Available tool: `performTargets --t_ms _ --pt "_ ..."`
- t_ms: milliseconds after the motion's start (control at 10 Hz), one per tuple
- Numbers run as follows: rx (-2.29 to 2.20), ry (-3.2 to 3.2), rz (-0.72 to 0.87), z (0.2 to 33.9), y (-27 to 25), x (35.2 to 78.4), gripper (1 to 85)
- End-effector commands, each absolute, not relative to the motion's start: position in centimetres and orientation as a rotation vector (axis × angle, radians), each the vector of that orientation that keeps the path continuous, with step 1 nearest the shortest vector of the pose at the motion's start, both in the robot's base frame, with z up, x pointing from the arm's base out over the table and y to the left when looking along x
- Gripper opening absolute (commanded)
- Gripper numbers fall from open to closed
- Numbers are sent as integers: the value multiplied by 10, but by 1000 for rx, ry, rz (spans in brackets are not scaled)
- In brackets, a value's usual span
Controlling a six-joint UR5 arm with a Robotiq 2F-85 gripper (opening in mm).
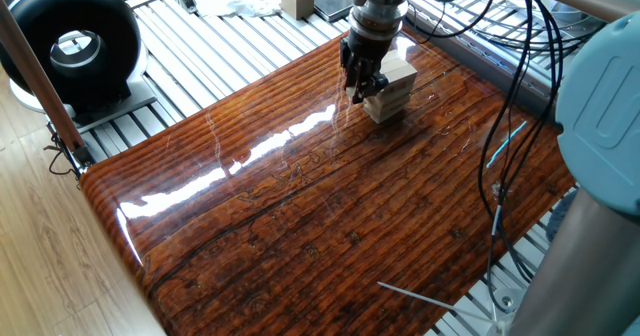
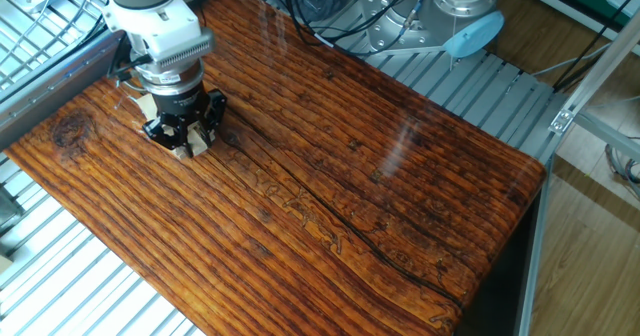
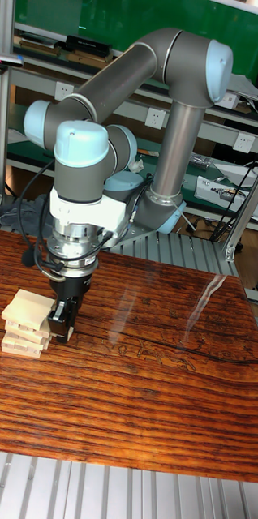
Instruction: Play Jenga
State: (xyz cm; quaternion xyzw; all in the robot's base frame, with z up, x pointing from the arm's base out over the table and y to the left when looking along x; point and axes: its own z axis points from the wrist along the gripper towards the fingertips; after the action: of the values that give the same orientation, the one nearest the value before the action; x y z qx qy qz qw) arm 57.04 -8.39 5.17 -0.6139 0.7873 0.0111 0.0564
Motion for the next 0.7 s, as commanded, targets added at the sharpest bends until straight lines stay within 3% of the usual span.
performTargets --t_ms 0,600 --pt "-1852 2409 48 51 -85 568 363" --pt "-1851 2439 53 53 -86 564 363"
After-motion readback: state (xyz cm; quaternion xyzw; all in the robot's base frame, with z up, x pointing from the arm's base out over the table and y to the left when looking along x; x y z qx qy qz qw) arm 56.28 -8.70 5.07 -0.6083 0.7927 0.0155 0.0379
